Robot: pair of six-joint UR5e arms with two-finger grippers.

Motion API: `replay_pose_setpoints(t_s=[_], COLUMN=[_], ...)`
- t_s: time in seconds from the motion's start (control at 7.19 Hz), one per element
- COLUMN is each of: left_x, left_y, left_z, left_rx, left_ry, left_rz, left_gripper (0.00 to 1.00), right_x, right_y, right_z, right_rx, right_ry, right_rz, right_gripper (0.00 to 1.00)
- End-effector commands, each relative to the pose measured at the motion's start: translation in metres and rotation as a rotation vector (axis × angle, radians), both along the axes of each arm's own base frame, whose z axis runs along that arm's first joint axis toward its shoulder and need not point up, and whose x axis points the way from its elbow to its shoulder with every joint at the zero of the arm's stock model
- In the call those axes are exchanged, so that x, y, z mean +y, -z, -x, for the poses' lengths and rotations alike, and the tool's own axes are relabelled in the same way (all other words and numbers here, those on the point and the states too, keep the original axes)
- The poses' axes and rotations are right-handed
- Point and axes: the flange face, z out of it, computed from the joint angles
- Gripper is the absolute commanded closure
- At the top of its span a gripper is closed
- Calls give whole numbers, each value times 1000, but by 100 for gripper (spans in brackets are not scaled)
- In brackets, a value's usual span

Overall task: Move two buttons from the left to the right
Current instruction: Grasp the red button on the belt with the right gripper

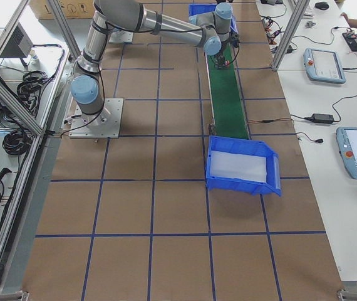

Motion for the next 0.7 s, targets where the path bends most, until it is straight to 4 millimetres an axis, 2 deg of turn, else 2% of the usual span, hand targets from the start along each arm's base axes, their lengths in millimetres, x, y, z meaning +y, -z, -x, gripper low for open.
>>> replay_pose_setpoints(t_s=[0.0,0.14,0.28,0.42,0.56], left_x=[0,1,1,1,0], left_y=[1,0,1,-2,1], left_z=[-14,-17,-17,-14,-12], left_rx=[1,0,0,0,6], left_ry=[-11,-7,-8,-13,-14], left_rz=[-1,-2,-3,2,0], left_gripper=[35,35,34,25,24], right_x=[-3,-4,-4,-4,-5], right_y=[7,9,8,8,7], right_z=[3,3,3,2,5], right_rx=[0,1,-8,-25,-22], right_ry=[4,3,-1,-15,-59], right_rz=[-4,-7,-7,-12,-6], right_gripper=[26,37,55,74,93])
